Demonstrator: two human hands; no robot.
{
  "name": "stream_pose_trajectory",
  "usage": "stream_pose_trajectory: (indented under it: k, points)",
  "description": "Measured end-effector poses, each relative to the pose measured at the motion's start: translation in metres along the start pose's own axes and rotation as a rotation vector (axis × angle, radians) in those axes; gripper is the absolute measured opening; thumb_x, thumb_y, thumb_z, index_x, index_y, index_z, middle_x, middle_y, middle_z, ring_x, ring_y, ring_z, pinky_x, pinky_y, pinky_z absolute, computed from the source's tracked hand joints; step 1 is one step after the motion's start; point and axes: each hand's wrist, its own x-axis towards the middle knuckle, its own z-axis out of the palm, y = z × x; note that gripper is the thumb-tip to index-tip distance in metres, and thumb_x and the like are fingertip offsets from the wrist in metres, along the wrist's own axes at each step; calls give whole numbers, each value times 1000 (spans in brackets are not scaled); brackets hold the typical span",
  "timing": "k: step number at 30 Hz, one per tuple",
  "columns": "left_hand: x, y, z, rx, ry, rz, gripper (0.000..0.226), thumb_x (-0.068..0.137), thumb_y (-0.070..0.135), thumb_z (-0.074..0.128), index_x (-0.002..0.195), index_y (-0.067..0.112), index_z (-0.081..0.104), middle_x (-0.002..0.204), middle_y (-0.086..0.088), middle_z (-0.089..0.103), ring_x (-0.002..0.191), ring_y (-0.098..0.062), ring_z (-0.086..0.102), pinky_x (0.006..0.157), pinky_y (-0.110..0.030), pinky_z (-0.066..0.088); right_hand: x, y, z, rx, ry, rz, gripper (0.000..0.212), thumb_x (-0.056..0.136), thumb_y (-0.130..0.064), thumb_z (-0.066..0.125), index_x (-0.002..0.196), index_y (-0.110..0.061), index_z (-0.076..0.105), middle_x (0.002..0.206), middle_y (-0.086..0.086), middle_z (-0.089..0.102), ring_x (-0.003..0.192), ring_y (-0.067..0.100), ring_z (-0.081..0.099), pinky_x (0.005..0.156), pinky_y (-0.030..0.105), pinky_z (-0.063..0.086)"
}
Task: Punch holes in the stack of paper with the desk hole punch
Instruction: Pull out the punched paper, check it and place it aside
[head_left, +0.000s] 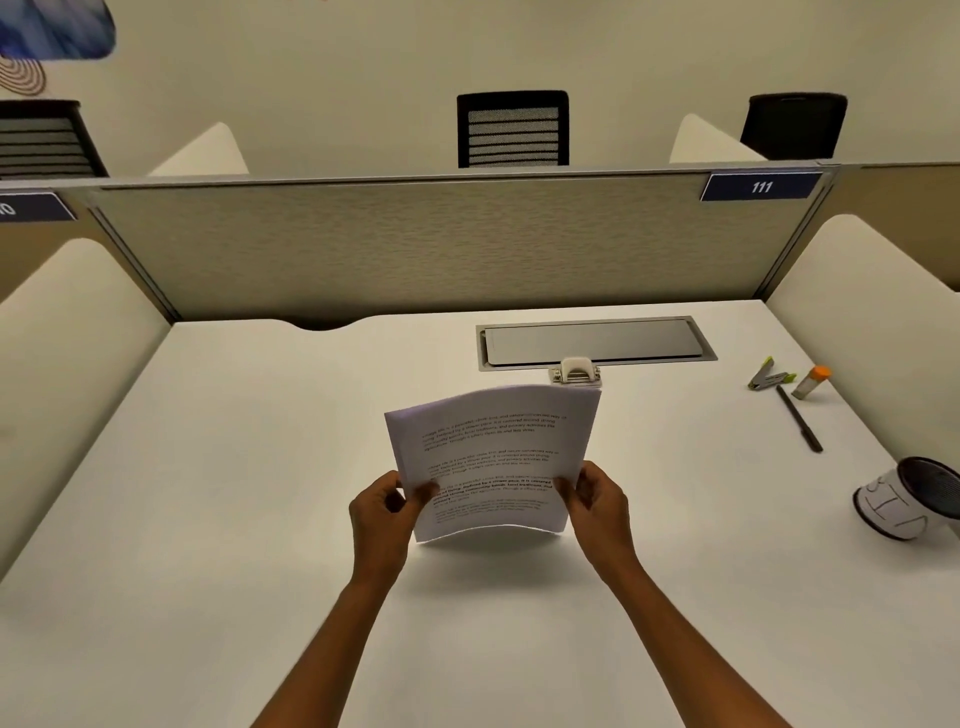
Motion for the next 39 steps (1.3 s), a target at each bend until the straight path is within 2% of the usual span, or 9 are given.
stream_pose_trajectory:
  k: [6,11,14,17,20,24,28,33,39]
  points:
    - [0,-2,-2,26,-24,17,14,80,19,79,85,30,74,56,8,60,47,-9,39,50,-16,41,-3,2,1,10,-26,4,21,91,-17,65,101,-36,64,101,-14,72,93,6,68,75,14,55]
    - [2,2,-2,-8,-17,38,13,83,17,76,85,29,74,70,-2,70,57,-29,49,57,-32,52,-1,-4,3,0,8,-27,22,93,-19,62,92,-41,64,91,-16,72,87,8,69,70,18,57]
    - [2,2,-3,45,-22,54,18,78,19,81,86,33,72,64,4,65,48,-10,41,50,-21,45,-2,-3,4,-14,3,-31,24,92,-20,64,94,-44,62,92,-18,71,88,8,69,69,15,56]
    - [0,-3,-3,93,-31,46,15,78,21,80,85,29,70,61,16,63,46,-8,41,49,-15,40,-4,1,5,-26,-12,-2,31,90,-19,66,99,-47,57,100,-24,67,92,5,67,69,9,53]
    - [-1,-9,-3,81,-32,17,9,83,19,75,81,26,71,56,13,59,48,-10,39,50,-30,43,-5,2,7,-25,-3,7,30,93,-17,63,96,-46,58,98,-23,67,92,5,67,67,7,52]
    - [0,-7,-3,48,-31,2,11,87,19,72,78,26,69,66,-4,67,58,-36,51,56,-47,50,-4,0,7,-34,42,-8,30,94,-17,60,91,-47,60,94,-20,69,88,7,68,64,9,52]
    - [0,-5,-3,56,-46,24,16,84,21,75,86,36,70,67,-1,67,50,-11,46,54,-39,51,-5,2,7,-37,30,17,24,93,-20,62,101,-42,59,99,-19,67,91,8,66,65,8,53]
    - [-1,-6,-2,51,-57,16,16,88,20,71,88,36,70,72,-1,70,57,-30,52,55,-41,52,-5,4,7,-55,36,48,23,93,-20,62,106,-39,58,99,-23,64,90,7,64,59,4,49]
    - [-1,-9,-1,51,-67,9,12,90,15,68,85,26,71,65,1,67,50,-11,51,54,-27,48,-8,5,5,-67,40,32,24,94,-18,60,101,-41,60,97,-24,66,89,1,65,62,3,48]
